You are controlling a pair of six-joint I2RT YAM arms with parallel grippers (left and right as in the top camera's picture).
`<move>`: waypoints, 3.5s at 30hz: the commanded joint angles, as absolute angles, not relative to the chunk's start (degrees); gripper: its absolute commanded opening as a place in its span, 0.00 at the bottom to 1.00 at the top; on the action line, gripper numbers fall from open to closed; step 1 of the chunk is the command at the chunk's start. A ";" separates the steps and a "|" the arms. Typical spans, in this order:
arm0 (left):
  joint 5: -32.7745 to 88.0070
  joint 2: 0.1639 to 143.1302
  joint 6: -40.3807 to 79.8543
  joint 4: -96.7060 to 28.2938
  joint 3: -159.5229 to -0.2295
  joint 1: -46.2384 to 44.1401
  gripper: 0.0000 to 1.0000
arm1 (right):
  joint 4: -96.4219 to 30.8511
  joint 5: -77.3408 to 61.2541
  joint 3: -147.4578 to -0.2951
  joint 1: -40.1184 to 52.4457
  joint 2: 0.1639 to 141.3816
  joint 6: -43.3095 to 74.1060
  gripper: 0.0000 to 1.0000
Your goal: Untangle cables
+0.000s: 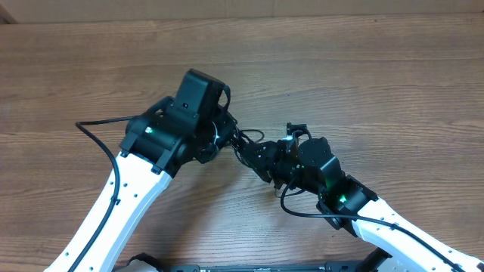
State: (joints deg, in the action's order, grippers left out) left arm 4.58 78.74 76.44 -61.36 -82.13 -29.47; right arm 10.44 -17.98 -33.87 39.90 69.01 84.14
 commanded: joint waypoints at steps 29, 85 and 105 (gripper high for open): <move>10.26 70.85 80.14 -51.99 -83.11 -18.92 0.04 | -33.65 -0.12 -33.89 30.50 69.12 70.85 0.34; 69.10 75.90 10.48 -35.75 -83.09 -4.21 0.04 | 5.82 -45.15 -33.91 19.73 66.54 52.12 0.73; 87.05 83.15 6.48 -35.40 -83.09 -12.53 0.04 | 6.50 -33.58 -33.87 21.56 65.06 32.16 0.04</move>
State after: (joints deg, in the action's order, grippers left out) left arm 76.44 83.66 5.93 -38.81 -81.89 -13.34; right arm 8.91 -35.35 -33.76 20.60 65.23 36.29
